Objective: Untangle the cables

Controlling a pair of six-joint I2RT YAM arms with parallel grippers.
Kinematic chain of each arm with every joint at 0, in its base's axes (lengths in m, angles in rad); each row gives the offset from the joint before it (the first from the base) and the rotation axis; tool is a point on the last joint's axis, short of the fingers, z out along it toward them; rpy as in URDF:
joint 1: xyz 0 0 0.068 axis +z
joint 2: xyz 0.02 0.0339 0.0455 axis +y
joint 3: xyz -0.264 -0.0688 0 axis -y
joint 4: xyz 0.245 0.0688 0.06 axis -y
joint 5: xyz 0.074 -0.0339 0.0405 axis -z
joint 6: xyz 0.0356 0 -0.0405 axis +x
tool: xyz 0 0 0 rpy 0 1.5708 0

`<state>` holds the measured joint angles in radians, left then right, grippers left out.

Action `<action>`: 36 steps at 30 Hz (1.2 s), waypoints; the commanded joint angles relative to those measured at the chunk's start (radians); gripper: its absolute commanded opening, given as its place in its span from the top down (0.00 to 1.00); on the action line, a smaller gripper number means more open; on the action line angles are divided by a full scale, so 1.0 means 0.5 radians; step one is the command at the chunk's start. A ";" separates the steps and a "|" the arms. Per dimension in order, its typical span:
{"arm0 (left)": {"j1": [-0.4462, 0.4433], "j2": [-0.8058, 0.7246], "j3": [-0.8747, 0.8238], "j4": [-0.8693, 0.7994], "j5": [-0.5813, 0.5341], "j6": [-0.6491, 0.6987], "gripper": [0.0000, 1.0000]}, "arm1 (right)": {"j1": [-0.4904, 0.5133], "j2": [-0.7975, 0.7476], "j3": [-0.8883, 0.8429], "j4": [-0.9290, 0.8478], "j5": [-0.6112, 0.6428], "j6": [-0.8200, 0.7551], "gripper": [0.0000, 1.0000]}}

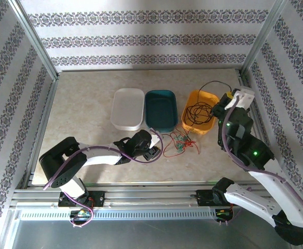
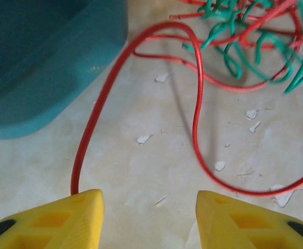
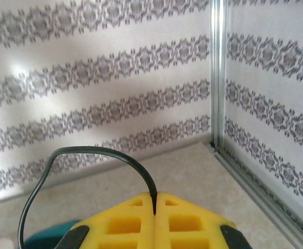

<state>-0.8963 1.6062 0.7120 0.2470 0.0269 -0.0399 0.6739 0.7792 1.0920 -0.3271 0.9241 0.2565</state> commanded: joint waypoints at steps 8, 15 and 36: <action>-0.036 -0.033 0.091 -0.018 -0.054 0.025 0.47 | -0.481 0.201 0.178 0.096 -0.171 -0.071 0.97; -0.036 -0.049 0.079 -0.012 -0.081 0.004 0.47 | -0.848 0.551 0.157 0.034 -0.330 0.202 0.99; -0.036 -0.052 0.045 0.012 -0.128 -0.045 0.45 | -0.920 1.419 -0.041 -0.288 -0.953 0.477 0.99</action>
<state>-0.8970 1.5959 0.7372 0.2474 -0.0277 -0.0513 0.2180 1.4727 1.0775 -0.4175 0.4896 0.4515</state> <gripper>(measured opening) 0.546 0.043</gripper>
